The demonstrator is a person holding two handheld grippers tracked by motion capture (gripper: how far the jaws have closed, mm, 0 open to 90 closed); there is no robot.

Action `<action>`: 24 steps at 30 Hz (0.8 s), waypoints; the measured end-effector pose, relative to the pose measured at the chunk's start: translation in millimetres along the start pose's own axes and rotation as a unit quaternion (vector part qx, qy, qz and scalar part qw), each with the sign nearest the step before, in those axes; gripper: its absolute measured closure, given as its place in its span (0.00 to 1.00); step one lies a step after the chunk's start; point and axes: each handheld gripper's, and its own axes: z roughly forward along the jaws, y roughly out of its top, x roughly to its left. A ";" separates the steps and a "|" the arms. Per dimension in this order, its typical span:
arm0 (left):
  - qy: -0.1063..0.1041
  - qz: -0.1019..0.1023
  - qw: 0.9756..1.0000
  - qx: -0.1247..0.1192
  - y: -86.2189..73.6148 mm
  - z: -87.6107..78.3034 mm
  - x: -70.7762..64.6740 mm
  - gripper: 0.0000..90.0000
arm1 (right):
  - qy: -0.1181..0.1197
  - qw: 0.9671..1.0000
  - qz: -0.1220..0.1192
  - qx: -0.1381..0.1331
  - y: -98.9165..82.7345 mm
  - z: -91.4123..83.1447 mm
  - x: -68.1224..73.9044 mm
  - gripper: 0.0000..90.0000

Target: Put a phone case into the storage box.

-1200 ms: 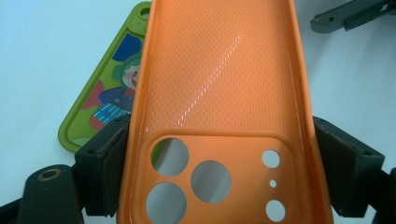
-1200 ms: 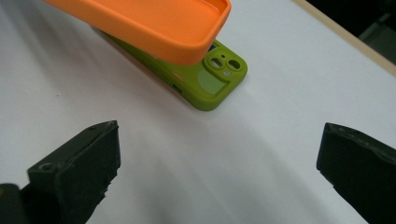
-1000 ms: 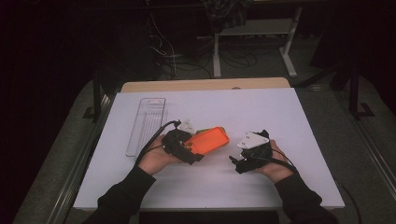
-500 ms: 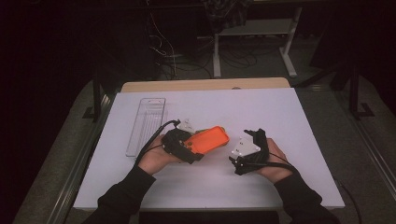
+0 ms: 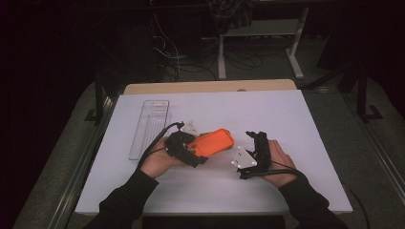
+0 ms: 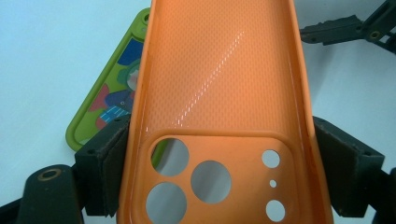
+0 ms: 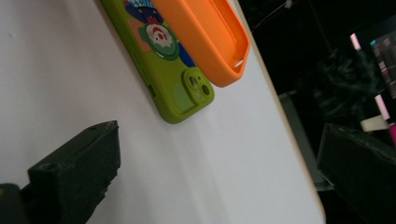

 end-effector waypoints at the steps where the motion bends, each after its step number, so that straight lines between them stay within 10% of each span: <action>1: 0.000 0.003 1.000 0.001 0.2 -0.2 0.4 0.18 | -0.007 1.000 -0.010 -0.002 0.4 0.2 1.3 0.00; 13: -0.001 0.009 1.000 0.014 0.7 -1.6 0.3 0.18 | -0.062 0.986 -0.152 -0.009 4.0 0.4 10.7 0.00; 22: -0.003 -0.001 1.000 0.000 1.2 -1.3 -2.0 0.18 | -0.083 0.980 -0.180 -0.018 11.2 0.7 21.9 0.00; 24: -0.002 0.005 1.000 0.005 1.6 -2.6 -1.5 0.18 | -0.087 0.974 -0.209 -0.023 13.6 1.5 21.1 0.01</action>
